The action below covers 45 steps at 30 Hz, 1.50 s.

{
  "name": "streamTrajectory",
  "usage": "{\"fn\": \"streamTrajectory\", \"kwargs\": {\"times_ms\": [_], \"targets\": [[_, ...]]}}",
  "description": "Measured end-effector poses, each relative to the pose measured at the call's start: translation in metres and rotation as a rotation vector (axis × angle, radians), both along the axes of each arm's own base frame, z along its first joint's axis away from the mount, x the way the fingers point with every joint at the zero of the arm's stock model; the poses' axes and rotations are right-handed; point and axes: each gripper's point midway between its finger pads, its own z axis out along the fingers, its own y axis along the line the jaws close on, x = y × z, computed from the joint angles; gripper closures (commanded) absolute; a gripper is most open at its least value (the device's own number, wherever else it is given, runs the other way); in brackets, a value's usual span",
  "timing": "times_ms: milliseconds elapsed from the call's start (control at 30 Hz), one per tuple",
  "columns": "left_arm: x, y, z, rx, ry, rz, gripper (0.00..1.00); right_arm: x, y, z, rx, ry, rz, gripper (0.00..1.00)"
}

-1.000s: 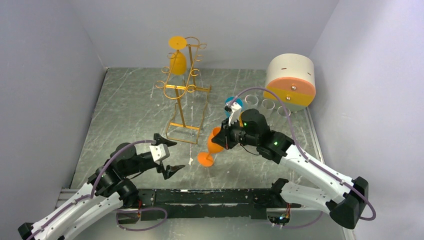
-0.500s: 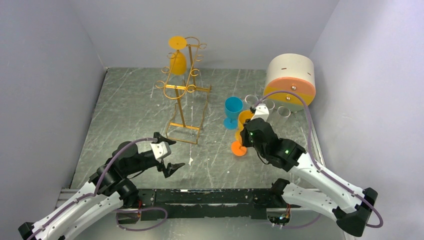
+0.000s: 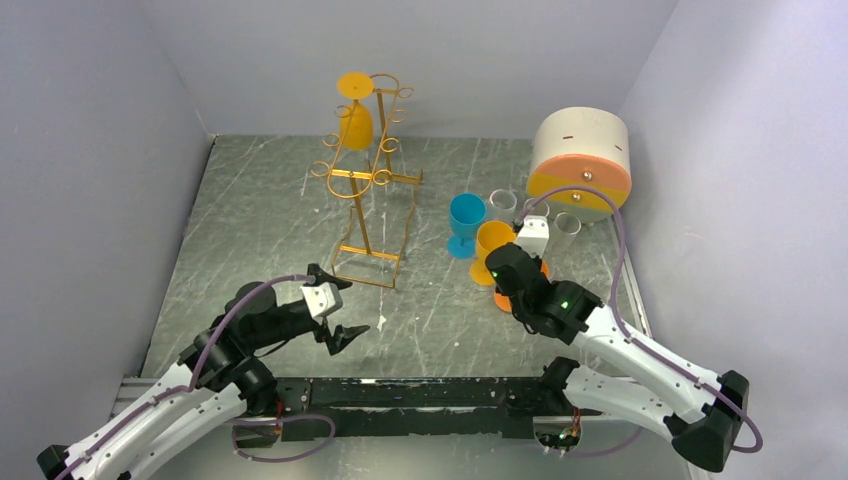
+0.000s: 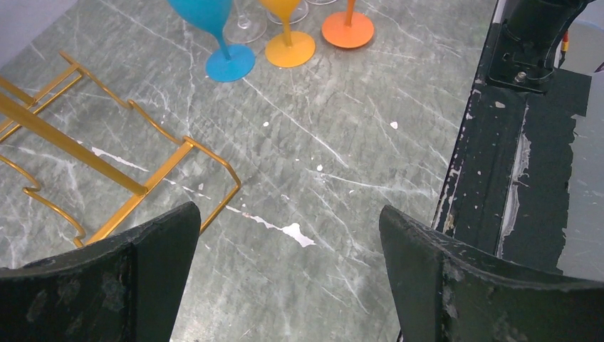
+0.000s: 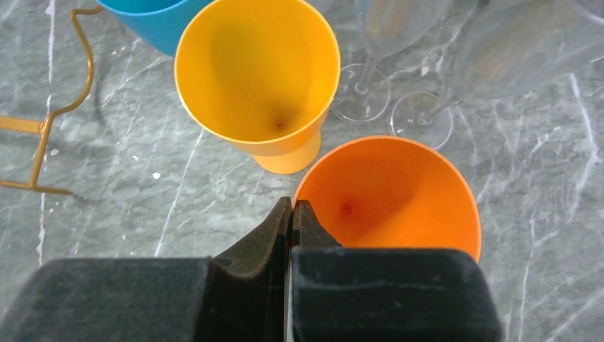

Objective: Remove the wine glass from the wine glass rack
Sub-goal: Place the wine glass at the center of the board.

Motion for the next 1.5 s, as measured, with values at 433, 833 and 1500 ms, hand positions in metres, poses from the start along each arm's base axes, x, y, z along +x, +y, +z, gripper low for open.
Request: {"fn": "streamTrajectory", "kwargs": {"times_ms": [433, 833, 1500], "targets": [[0.003, 0.000, -0.004, 0.014, 0.013, 0.013, 0.01, 0.031, -0.031, -0.006, 0.042, 0.019, -0.144, 0.98], [0.005, 0.001, -0.007, 0.021, 0.021, 0.021, 0.01, 0.036, -0.023, -0.016, 0.034, 0.068, -0.100, 0.59], [0.025, 0.015, -0.003, -0.015, 0.050, 0.186, 0.01, 0.030, -0.007, 0.029, 0.154, -0.042, 0.020, 0.50]]}}
